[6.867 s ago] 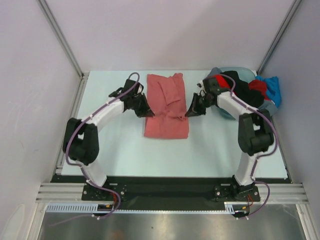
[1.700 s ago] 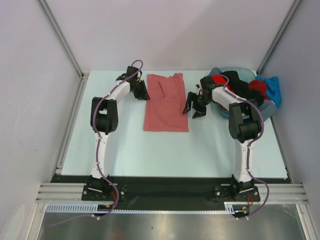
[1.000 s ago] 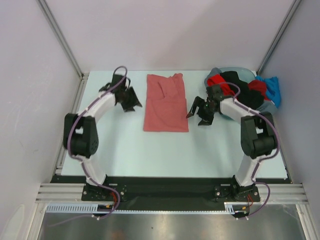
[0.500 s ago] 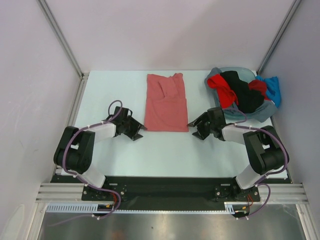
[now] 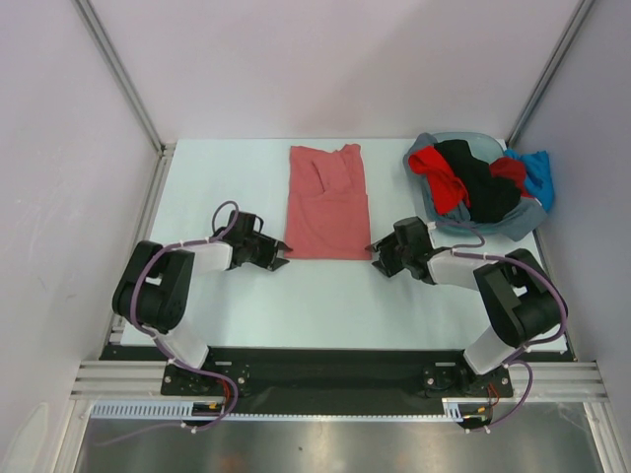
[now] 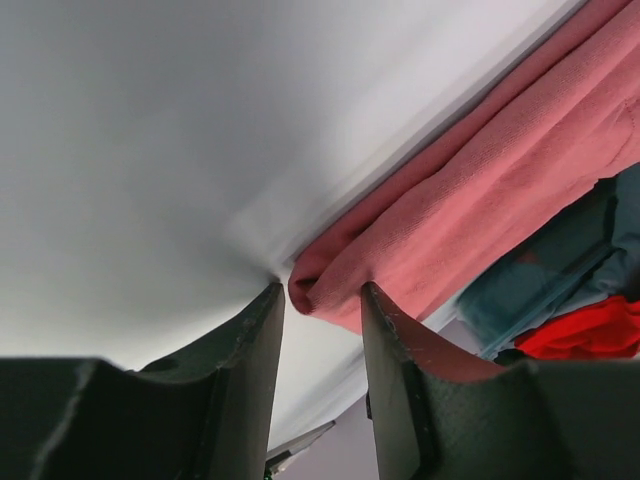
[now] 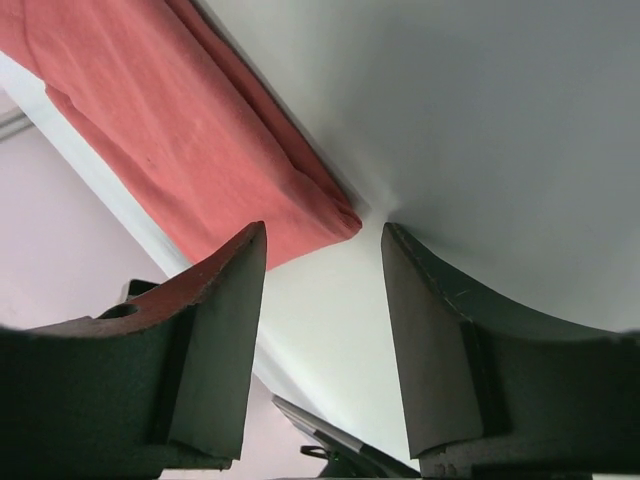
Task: Fold and stack the t-shirts
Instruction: Fold the tshirt
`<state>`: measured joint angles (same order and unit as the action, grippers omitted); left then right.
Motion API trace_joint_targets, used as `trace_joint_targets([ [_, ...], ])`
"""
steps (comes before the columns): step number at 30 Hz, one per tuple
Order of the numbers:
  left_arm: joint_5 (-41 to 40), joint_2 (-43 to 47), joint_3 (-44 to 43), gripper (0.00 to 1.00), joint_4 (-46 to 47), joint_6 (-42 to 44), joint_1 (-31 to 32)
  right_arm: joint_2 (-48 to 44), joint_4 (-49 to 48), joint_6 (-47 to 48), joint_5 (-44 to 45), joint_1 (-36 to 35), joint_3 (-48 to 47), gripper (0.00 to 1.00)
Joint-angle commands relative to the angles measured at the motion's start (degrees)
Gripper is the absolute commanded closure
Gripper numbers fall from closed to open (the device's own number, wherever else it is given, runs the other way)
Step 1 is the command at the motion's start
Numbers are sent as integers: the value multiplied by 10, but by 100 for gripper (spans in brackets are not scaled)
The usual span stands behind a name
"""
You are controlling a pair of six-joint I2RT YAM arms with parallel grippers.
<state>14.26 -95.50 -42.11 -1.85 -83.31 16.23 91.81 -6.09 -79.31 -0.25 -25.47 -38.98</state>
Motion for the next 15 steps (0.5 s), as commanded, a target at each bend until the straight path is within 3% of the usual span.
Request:
trace_joint_targets([
  [1,-22,-22,3,57,-11,-30,2,-8,23,-38,53,-4,19,46],
  [15,-1,-37,22,68,2,-27,-8,36,20,-61,57,-22,18,54],
])
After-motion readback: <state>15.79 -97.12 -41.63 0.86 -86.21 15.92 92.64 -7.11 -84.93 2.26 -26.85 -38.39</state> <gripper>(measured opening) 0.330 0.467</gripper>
